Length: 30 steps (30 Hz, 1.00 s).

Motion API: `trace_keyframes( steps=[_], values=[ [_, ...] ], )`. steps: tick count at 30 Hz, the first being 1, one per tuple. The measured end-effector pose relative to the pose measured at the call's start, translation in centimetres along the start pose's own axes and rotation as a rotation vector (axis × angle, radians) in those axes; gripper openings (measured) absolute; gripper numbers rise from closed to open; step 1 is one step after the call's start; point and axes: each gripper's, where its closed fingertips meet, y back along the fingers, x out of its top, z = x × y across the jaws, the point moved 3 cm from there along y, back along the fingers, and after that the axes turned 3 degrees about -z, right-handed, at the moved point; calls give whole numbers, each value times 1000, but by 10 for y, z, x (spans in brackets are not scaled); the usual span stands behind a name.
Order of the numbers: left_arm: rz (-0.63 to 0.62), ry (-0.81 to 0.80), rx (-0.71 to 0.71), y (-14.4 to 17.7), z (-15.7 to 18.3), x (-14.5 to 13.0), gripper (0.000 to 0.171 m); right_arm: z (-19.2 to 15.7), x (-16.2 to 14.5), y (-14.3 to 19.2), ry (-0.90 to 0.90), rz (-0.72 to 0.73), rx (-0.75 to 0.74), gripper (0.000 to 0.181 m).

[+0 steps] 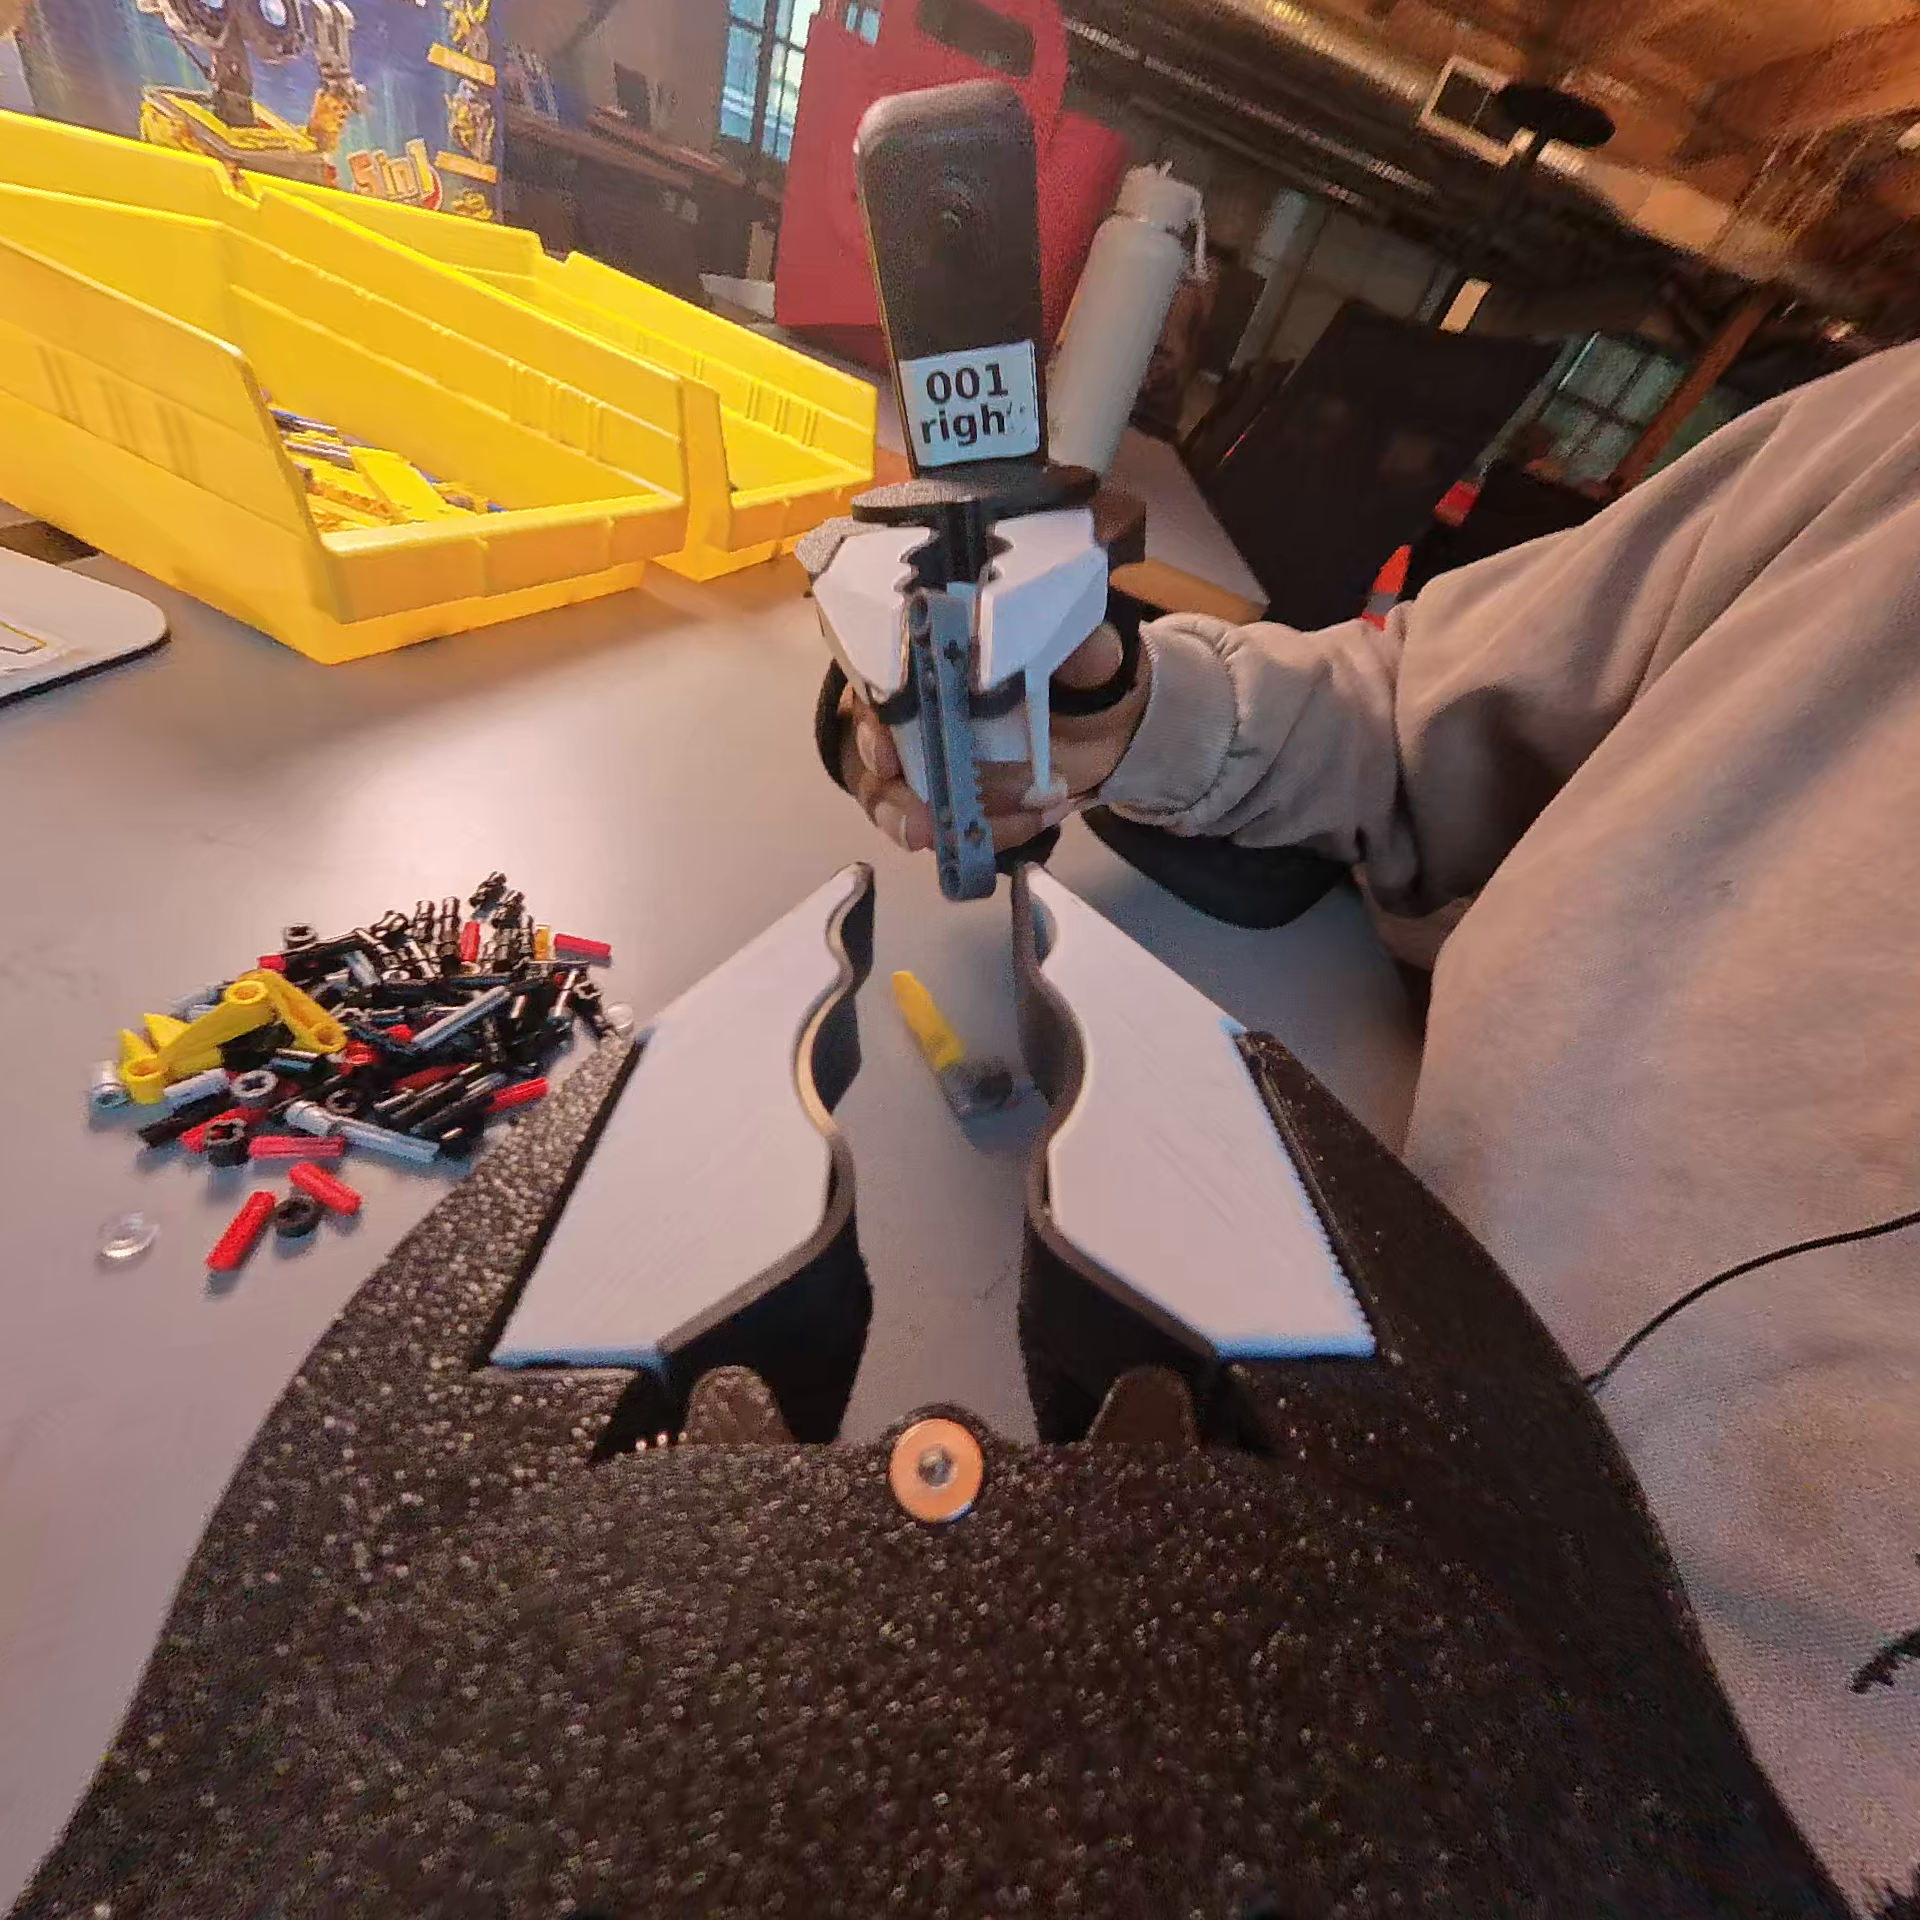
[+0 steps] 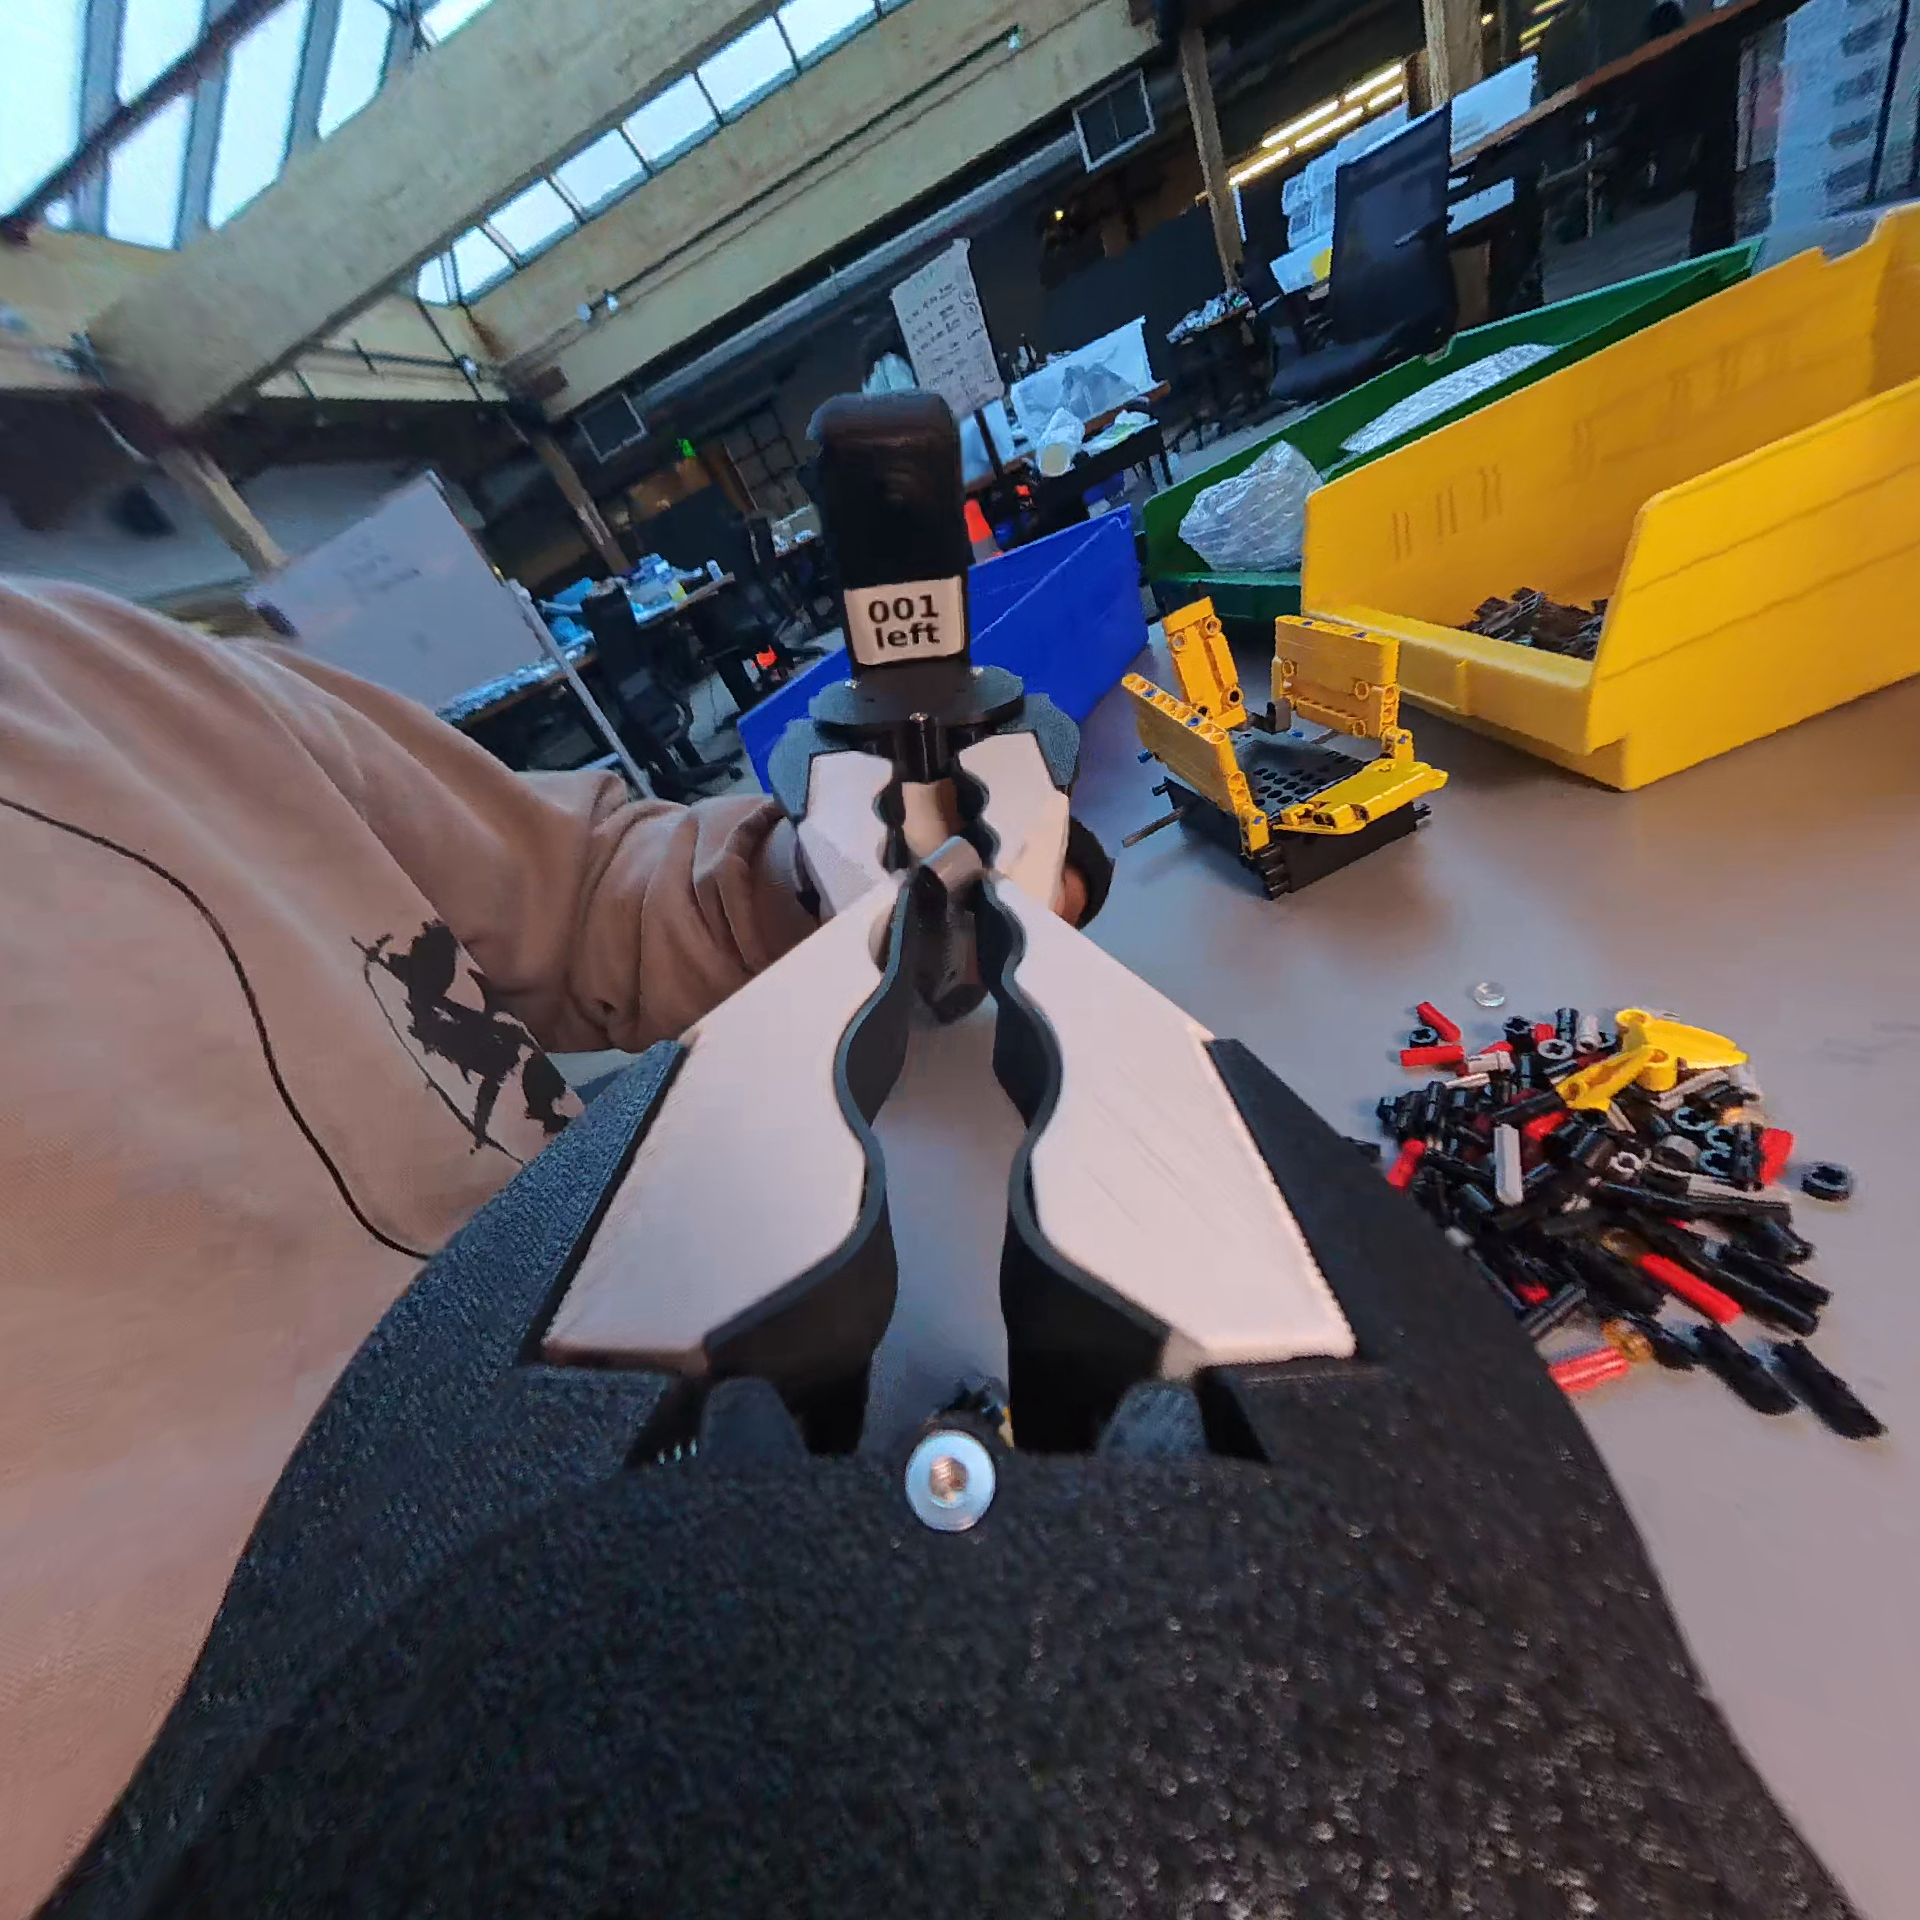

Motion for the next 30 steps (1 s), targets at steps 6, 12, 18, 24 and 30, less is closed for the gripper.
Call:
trace_keyframes(
  steps=[6,12,18,24,30],
  values=[
    [-30,-148,131,-5,0,-2,8,12,1,-1,-280,82,24,9],
    [-28,5,56,1,-4,-1,7,19,-6,1,-195,23,-17,13],
    [-10,110,-10,2,-4,0,6,11,-12,4,10,-68,-19,7],
    [-12,143,-38,3,-5,-3,6,4,-19,3,231,-148,-65,0],
    [-35,111,-25,1,-3,-4,6,1,-26,-1,292,-203,-75,18]
  ],
)
